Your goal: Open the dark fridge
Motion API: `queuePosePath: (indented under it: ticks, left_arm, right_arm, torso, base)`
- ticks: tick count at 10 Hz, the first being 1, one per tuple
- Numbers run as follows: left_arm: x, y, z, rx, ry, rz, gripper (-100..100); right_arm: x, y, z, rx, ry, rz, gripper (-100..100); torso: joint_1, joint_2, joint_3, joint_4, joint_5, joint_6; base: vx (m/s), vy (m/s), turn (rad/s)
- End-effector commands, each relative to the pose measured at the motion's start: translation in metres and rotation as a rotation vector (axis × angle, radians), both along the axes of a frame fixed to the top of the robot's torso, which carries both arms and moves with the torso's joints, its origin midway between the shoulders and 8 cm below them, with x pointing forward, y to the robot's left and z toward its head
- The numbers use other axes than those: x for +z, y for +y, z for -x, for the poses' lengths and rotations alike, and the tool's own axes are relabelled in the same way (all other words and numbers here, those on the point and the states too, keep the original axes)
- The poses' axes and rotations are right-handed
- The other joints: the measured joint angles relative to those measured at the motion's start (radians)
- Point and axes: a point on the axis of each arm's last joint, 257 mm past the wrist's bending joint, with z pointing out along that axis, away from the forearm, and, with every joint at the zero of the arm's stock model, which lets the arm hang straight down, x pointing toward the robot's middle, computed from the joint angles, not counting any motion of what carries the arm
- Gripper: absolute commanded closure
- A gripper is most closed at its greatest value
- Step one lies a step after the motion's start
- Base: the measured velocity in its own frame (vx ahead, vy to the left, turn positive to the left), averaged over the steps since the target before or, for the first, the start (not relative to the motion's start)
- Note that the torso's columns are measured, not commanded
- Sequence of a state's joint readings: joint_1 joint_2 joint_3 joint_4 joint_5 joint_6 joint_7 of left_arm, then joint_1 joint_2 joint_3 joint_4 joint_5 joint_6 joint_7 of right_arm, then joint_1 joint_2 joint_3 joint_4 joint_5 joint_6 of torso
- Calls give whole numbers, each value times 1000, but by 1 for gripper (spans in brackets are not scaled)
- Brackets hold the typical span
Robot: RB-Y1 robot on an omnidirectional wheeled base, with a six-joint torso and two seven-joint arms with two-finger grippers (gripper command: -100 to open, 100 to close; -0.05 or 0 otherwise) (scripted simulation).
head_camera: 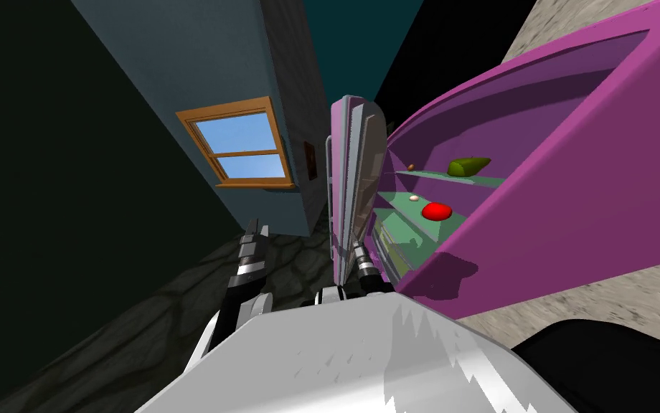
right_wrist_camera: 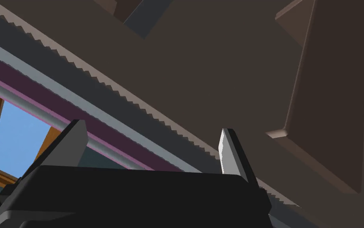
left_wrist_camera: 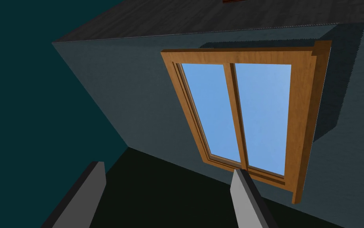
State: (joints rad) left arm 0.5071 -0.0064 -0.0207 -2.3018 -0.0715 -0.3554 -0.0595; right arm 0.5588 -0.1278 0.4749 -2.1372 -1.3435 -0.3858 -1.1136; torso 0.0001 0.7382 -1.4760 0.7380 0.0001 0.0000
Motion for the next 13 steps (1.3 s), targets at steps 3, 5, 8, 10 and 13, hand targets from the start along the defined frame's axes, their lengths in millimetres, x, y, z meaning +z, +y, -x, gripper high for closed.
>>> queuePosePath:
  ticks: [3, 5, 8, 10, 13]
  left_arm:
    - [0, 0, 0, 0, 0, 0, 0]
    - [0, 0, 0, 0, 0, 0, 0]
    - [0, 0, 0, 0, 0, 0, 0]
    - [0, 0, 0, 0, 0, 0, 0]
    - [0, 0, 0, 0, 0, 0, 0]
  right_arm:
    - [10, -25, 13, -67, -13, -134, -100]
    - [15, -39, 21, -107, -21, -213, -100]
    - [21, -59, 31, -174, -36, -333, -100]
    - [26, -72, 38, -229, -52, -426, -100]
    - [31, -86, 44, -308, -81, -546, -100]
  torso:
    - [0, 0, 0, 0, 0, 0]
    - [3, -1, -1, 0, 1, 0]
    - [1, -2, -1, 0, 0, 0]
    - [-1, -3, -2, 1, 1, 1]
    - [-7, -3, -3, 1, -1, 1]
  base:
    - [124, 152, -74]
    - [143, 217, -99]
    - [150, 189, -99]
    - [150, 223, -98]
    - [101, 143, -57]
